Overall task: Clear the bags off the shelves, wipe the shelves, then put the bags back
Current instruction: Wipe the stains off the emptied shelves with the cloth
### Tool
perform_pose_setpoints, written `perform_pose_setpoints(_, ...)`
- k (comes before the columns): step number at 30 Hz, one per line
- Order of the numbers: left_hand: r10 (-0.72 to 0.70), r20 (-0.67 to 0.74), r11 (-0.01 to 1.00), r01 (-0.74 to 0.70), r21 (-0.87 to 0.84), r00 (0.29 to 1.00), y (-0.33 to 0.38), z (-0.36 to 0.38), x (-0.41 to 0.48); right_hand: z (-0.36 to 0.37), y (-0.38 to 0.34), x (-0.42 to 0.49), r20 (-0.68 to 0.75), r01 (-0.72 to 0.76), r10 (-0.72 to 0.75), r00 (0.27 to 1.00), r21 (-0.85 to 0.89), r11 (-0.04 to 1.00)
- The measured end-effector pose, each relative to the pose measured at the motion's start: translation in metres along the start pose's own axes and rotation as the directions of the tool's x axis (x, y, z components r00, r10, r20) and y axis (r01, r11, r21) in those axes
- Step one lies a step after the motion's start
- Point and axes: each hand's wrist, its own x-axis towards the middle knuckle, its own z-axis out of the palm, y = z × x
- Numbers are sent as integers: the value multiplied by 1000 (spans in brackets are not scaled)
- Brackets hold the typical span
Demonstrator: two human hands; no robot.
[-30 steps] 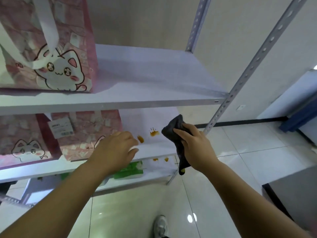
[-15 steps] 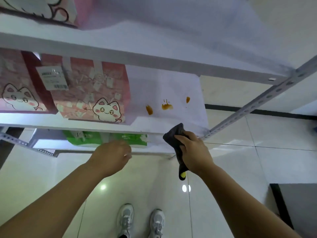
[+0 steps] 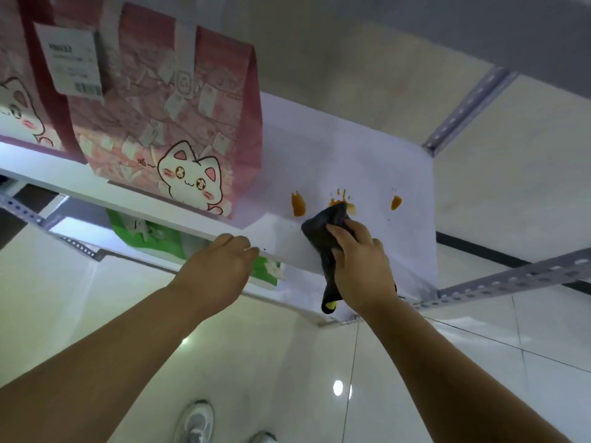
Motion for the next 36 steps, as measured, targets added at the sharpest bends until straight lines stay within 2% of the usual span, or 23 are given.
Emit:
perform_pose_setpoints(5, 2, -32, 986, 3, 168, 999, -1, 19, 34, 7, -1, 52, -63, 36, -36, 997, 2, 999)
perform_pose_setpoints(8, -44, -20, 990, 46, 135, 999, -6, 28, 41, 11, -1, 85, -82, 71, -74, 994, -43, 997)
perform_pose_setpoints(10, -53, -18, 991, 55, 123, 998, -9, 29, 44, 17, -2, 106, -46, 54, -57, 997, -64, 997)
perform_pose_setpoints(13, -59, -34, 983, 64, 171, 998, -12, 31, 49, 34, -5, 126, 80, 61, -54, 995, -84, 995)
perform_pose_setpoints(15, -67, -49, 979, 75, 189, 997, -12, 34, 50, 44, -5, 127, 89, 74, -68, 994, -72, 995)
perform_pose_setpoints(18, -64, -86, 984, 77, 163, 994, -13, 37, 48, 52, -6, 108, -3, 194, -195, 981, -75, 978)
perform_pose_setpoints(21, -57, -129, 988, 74, 137, 990, -14, 38, 47, 54, -3, 73, 32, 368, -367, 930, -56, 928)
perform_pose_setpoints(23, -49, -137, 990, 66, 122, 989, -15, 40, 47, 53, 4, 50, 34, 412, -411, 911, -37, 910)
perform_pose_setpoints(27, -39, -147, 992, 56, 109, 988, -15, 41, 48, 49, 21, 48, 12, 366, -367, 930, -86, 927)
perform_pose_setpoints(30, -55, -165, 994, 70, 84, 985, -15, 41, 47, 48, 18, 80, -4, 135, -136, 991, -111, 985)
perform_pose_setpoints(32, -55, -175, 995, 68, 73, 983, -16, 41, 47, 51, 5, 91, -17, 18, -20, 1000, -116, 993)
perform_pose_setpoints(34, -62, -186, 997, 70, 40, 981, -16, 42, 45, 55, -10, 84, -33, 46, -50, 998, -113, 993)
perform_pose_setpoints(36, -67, -204, 997, 73, 21, 977, -15, 43, 44, 62, -15, 63, -32, 215, -220, 975, -111, 970)
